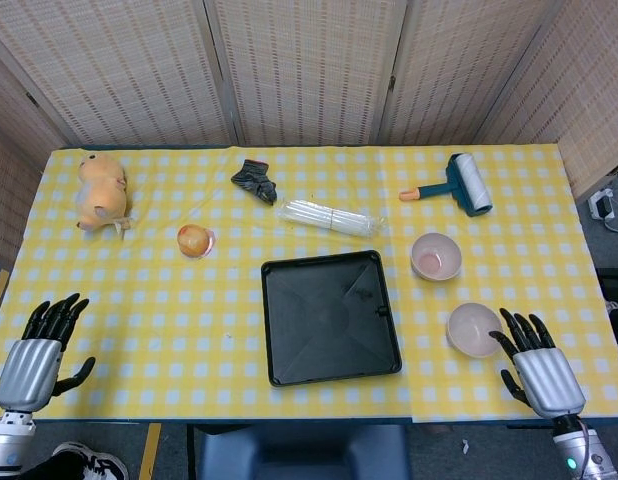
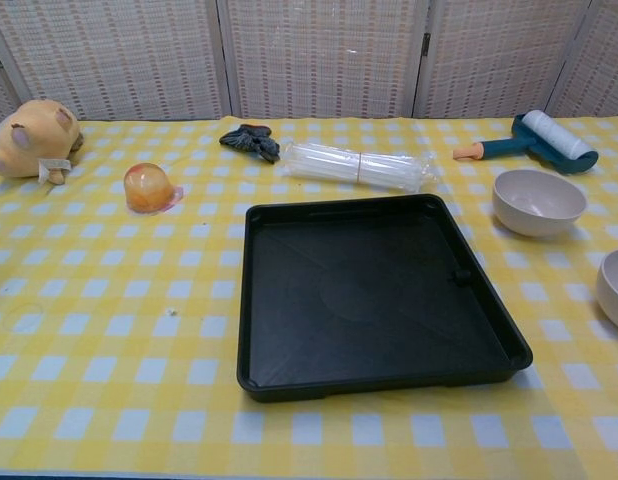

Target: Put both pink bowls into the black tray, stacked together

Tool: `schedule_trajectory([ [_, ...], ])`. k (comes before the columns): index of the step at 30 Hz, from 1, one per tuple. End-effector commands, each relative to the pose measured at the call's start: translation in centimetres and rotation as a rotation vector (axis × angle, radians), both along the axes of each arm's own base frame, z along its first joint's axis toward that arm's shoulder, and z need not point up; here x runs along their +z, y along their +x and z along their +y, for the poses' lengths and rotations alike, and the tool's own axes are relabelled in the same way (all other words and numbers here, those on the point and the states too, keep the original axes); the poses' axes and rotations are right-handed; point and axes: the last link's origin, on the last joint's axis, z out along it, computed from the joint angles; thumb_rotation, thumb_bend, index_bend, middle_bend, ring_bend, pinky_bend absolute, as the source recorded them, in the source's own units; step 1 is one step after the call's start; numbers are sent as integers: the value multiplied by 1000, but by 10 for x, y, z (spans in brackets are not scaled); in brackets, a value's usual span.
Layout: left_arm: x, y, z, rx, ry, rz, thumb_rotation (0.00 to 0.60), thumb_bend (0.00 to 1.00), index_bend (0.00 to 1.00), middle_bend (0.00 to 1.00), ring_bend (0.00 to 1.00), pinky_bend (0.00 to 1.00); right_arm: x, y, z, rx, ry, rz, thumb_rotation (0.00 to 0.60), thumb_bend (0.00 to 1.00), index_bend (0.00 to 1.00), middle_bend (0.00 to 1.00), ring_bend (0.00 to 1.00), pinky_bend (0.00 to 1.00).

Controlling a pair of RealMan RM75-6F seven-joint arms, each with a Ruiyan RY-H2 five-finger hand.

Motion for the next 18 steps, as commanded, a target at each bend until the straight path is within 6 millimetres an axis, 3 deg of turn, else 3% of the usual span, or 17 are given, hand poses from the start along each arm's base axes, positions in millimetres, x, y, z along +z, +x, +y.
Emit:
schedule_trajectory([
  [1,-1,0,0,0,-5,1,600,361,0,68,98,43,-7,-5,-2,-13,29,21,600,445,276,0,0,0],
  [18,1,-4,3,15,5,1,600,361,0,68,98,43,-30,-22,-28,-55,79,49,600,445,356,0,0,0],
])
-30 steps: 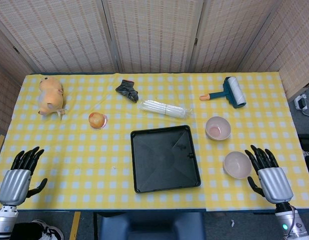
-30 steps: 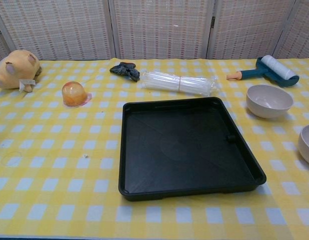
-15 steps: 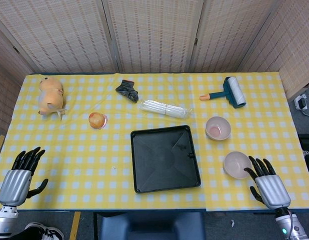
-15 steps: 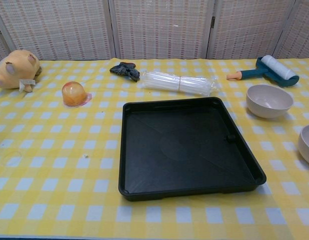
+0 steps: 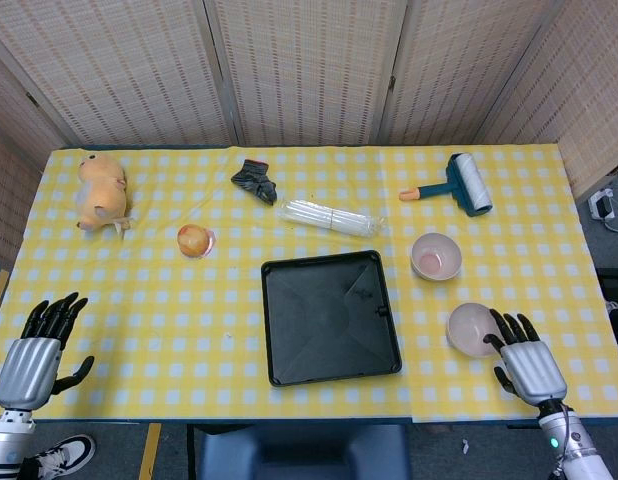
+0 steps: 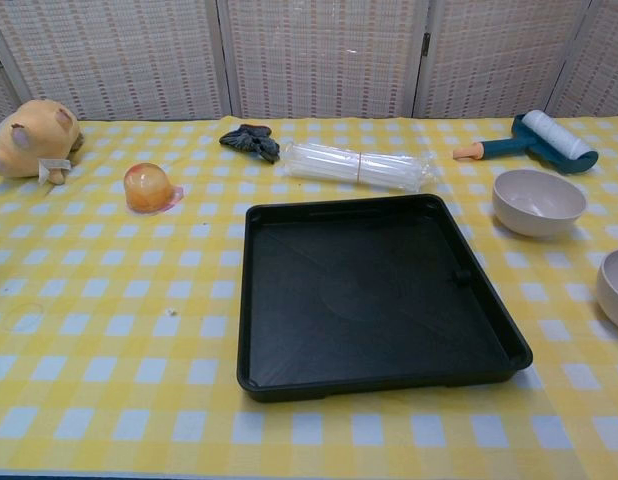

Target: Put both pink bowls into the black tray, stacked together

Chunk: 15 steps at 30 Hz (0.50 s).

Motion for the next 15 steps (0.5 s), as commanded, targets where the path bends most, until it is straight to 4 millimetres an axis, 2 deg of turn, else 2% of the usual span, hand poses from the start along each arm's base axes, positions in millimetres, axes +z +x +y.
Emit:
schedule_trajectory([
  [1,0,0,0,1,0,0,600,361,0,68,98,43,-3,-1,-4,0,7,3,600,445,368,0,0,0],
  [15,3,-1,0,2,7,-6,600,361,0,68,98,37,-18,-4,-22,11,21,6,600,445,510,0,0,0],
])
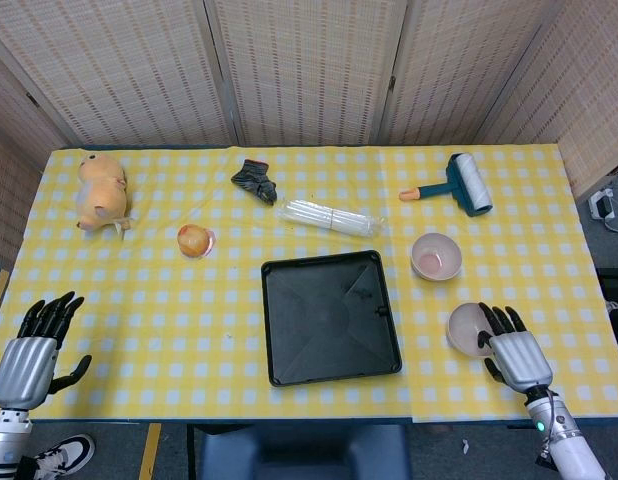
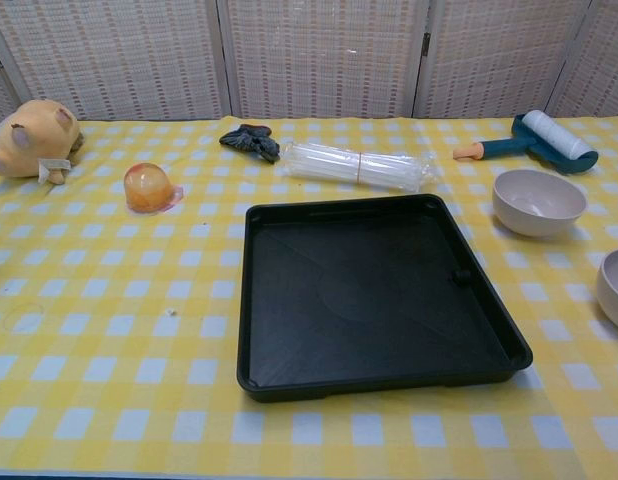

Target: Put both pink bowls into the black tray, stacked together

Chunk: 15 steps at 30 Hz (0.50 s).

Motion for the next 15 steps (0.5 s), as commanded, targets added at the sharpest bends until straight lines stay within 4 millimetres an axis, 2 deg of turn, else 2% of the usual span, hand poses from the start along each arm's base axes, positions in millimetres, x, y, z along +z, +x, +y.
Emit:
schedule_trajectory([
  [1,0,0,0,-4,2,1,600,361,0,68,98,30,-1,0,0,2,-3,2,600,444,521,0,0,0],
  [8,0,0,-1,-3,-1,-2,600,361,0,68,98,16,-2,2,-1,11,-20,8,600,444,617,0,0,0],
  [15,0,1,-1,-5,-2,-3,600,361,0,68,98,16,4,9,0,36,-43,-1,600,445,635,0,0,0],
])
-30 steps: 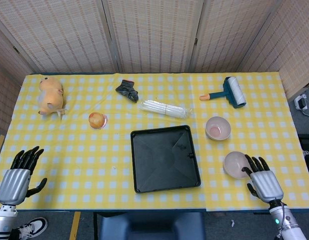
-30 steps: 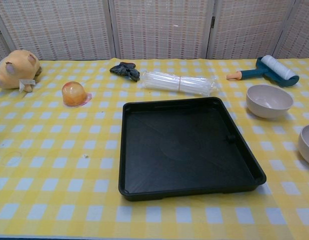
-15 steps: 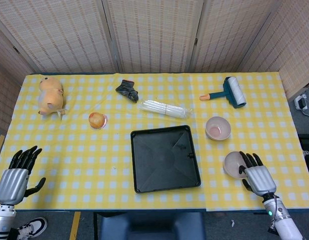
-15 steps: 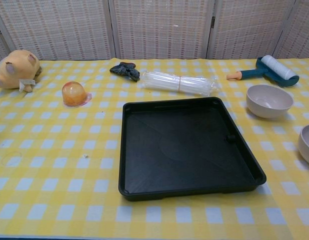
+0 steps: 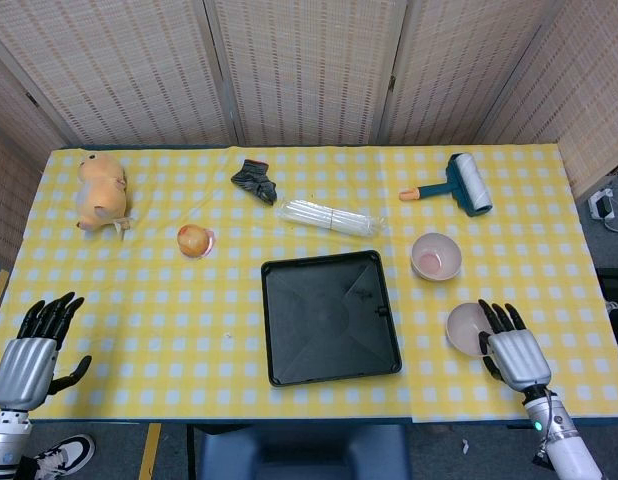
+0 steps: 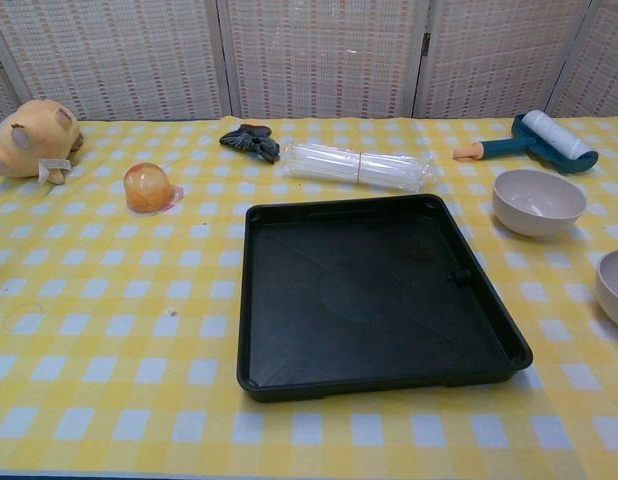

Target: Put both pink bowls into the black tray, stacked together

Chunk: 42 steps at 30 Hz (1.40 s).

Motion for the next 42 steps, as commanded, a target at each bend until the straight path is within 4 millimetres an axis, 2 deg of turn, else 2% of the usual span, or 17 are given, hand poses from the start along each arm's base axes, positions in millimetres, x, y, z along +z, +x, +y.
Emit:
schedule_trajectory([
  [1,0,0,0,0,0,0,600,361,0,68,98,16,3,4,0,16,-10,-6,600,445,637,0,0,0],
  [10,1,1,-1,-4,0,-5,600,361,0,68,98,16,14,35,-8,149,-63,-34,600,444,649,0,0,0],
  [15,1,1,-1,-4,-2,-7,600,361,0,68,98,16,5,65,-24,239,-37,-48,600,444,649,0,0,0],
  [20,0,2,-2,-8,-9,-9,600,361,0,68,98,16,-16,97,-41,334,18,-65,600,445,649,1,0,0],
  [29,6,0,-2,1,9,-20,600,361,0,68,98,16,-69,144,-68,398,143,-122,600,445,649,1,0,0],
  [35,9,-1,-3,2,17,-27,600,361,0,68,98,16,-96,161,-78,401,190,-172,600,445,649,0,0,0],
  [40,11,-2,-3,2,16,-31,600,361,0,68,98,16,-112,166,-83,397,219,-177,600,446,648,0,0,0],
  [42,11,-2,-3,3,17,-33,600,361,0,68,98,17,-117,167,-84,395,236,-181,600,445,600,0,0,0],
])
